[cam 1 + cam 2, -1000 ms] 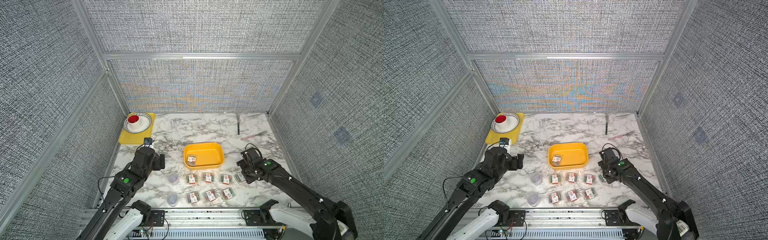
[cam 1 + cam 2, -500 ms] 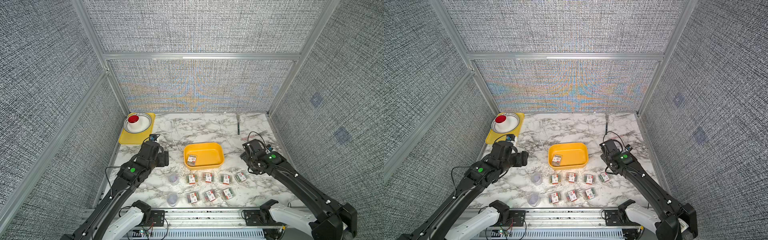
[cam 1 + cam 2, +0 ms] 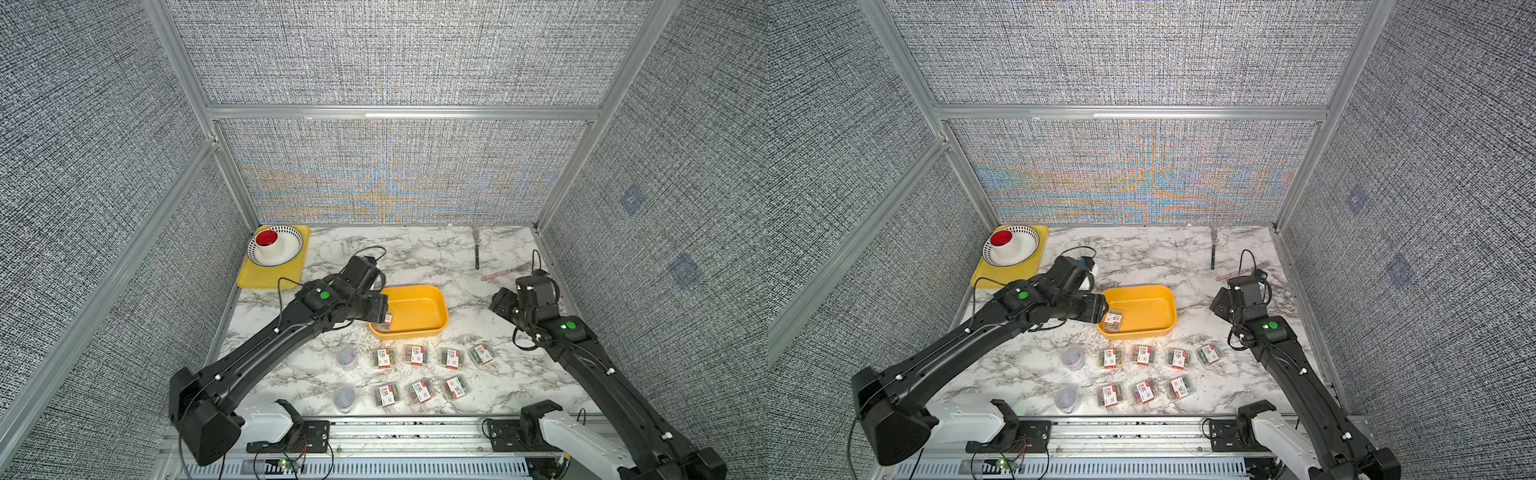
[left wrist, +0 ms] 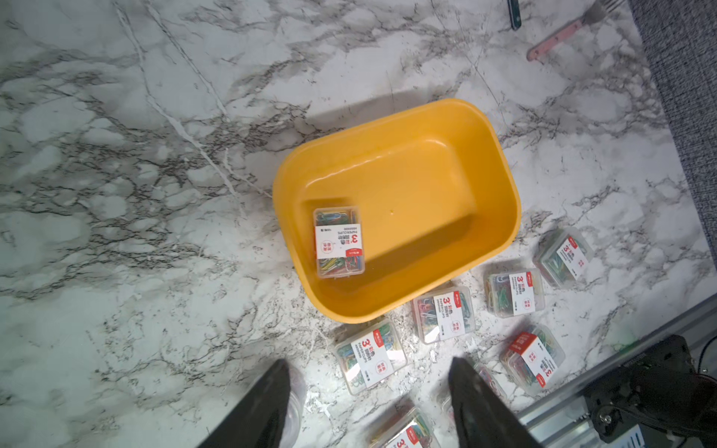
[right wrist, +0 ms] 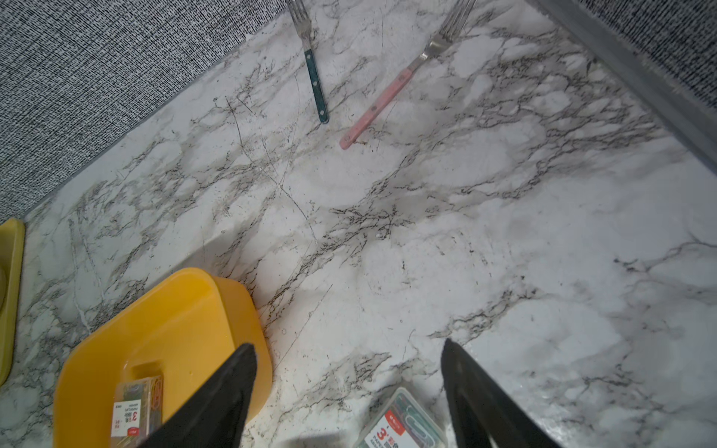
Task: Take the paper clips out of the storage box
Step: Pick up the boxed paper clips from the storage box.
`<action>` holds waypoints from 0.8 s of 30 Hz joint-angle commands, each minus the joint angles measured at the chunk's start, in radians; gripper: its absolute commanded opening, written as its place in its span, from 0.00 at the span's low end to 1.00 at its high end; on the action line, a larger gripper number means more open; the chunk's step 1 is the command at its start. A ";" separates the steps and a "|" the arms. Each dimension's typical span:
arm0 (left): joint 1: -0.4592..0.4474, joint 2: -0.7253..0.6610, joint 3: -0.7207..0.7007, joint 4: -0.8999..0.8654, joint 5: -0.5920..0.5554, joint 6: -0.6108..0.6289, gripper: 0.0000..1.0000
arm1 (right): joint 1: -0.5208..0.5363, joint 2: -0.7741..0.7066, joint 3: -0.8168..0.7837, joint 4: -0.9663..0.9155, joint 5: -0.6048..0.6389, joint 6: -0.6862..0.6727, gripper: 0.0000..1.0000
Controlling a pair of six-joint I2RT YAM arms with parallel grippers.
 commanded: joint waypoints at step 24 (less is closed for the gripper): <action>-0.048 0.647 0.381 -0.284 -0.127 0.064 0.81 | -0.108 -0.111 -0.056 0.037 -0.196 -0.203 0.78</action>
